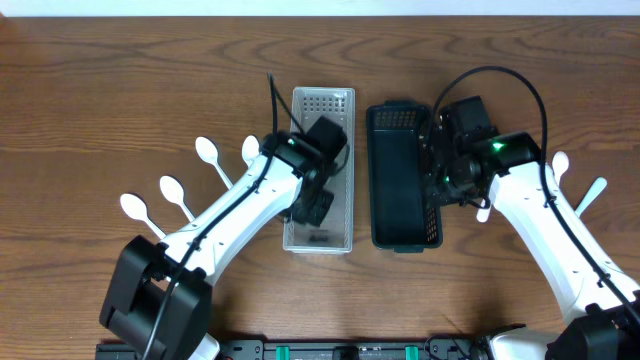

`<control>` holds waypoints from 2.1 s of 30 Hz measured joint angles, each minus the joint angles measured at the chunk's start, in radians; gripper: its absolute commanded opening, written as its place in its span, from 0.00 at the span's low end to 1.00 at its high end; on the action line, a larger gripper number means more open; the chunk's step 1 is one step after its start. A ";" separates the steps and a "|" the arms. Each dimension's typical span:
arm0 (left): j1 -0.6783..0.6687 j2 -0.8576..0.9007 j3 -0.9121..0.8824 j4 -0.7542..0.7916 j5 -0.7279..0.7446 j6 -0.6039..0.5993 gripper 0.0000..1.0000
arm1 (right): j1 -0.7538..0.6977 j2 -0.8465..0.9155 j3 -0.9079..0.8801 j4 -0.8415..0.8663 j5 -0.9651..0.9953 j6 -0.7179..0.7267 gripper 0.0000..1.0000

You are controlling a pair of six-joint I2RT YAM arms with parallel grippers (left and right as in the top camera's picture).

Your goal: Pack container

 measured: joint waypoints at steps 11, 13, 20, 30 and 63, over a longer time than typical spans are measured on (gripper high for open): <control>0.059 -0.175 0.071 -0.015 -0.191 -0.045 0.06 | -0.090 0.024 0.086 0.003 0.211 0.164 0.01; 0.106 -0.203 0.071 -0.017 -0.204 -0.070 0.06 | -0.109 0.062 0.086 0.002 0.202 0.165 0.01; 0.312 -0.248 0.072 -0.017 -0.209 -0.135 0.06 | -0.111 0.206 0.084 0.006 0.131 0.153 0.01; 0.473 -0.241 0.072 -0.017 -0.130 -0.138 0.06 | -0.107 0.290 0.083 0.050 0.002 0.099 0.01; 0.474 -0.239 0.072 -0.024 -0.105 -0.129 0.31 | -0.080 0.289 0.087 0.047 0.067 0.050 0.41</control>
